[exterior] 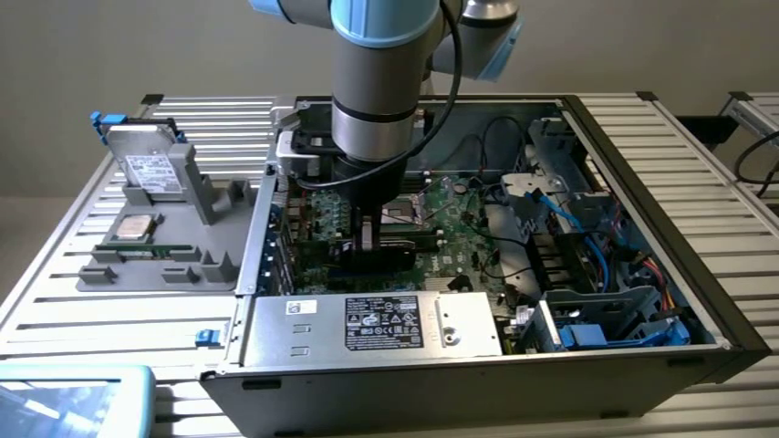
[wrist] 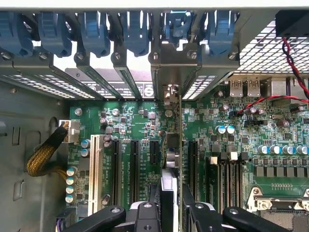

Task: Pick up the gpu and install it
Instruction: 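Insert the gpu into the slot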

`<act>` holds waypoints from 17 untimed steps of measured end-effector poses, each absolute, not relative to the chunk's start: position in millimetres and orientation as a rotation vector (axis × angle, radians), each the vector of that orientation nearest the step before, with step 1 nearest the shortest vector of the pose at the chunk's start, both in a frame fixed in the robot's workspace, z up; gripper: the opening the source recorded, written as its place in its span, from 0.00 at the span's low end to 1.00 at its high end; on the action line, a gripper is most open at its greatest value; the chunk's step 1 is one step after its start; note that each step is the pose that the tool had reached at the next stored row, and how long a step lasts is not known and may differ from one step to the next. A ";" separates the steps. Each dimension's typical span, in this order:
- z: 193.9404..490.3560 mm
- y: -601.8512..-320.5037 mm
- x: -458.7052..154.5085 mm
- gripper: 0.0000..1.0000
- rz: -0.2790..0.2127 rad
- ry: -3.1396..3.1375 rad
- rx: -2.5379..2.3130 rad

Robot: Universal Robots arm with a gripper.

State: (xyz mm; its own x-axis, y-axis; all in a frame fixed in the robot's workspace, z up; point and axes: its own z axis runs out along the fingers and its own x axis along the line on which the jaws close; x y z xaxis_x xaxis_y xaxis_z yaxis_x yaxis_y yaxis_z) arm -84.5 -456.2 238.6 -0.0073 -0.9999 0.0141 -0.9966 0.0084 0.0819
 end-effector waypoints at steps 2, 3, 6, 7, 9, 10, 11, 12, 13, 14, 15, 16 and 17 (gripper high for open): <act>238.6 -456.2 -84.5 0.28 -0.074 -2.181 2.164; 238.6 -456.2 -84.4 0.28 -0.074 -2.181 2.164; 238.6 -456.2 -84.4 0.28 -0.074 -2.181 2.164; 238.6 -456.2 -84.4 0.28 -0.074 -2.181 2.164; 238.6 -456.2 -84.4 0.28 -0.074 -2.181 2.164; 238.6 -456.2 -84.4 0.28 -0.074 -2.181 2.164; 238.6 -456.2 -84.4 0.28 -0.074 -2.181 2.164; 238.6 -456.2 -84.4 0.28 -0.074 -2.181 2.164; 238.6 -456.2 -84.4 0.28 -0.074 -2.181 2.164; 238.6 -456.2 -84.4 0.28 -0.074 -2.181 2.164; 238.6 -456.2 -84.4 0.28 -0.074 -2.181 2.164; 238.6 -456.2 -84.4 0.28 -0.074 -2.181 2.164; 238.6 -456.2 -84.4 0.28 -0.074 -2.181 2.164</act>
State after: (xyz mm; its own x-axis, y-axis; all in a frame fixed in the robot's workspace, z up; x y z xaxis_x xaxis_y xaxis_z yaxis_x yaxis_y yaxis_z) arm -84.4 -456.2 238.6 -0.0073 -0.9999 0.0142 -0.9966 0.0084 0.0820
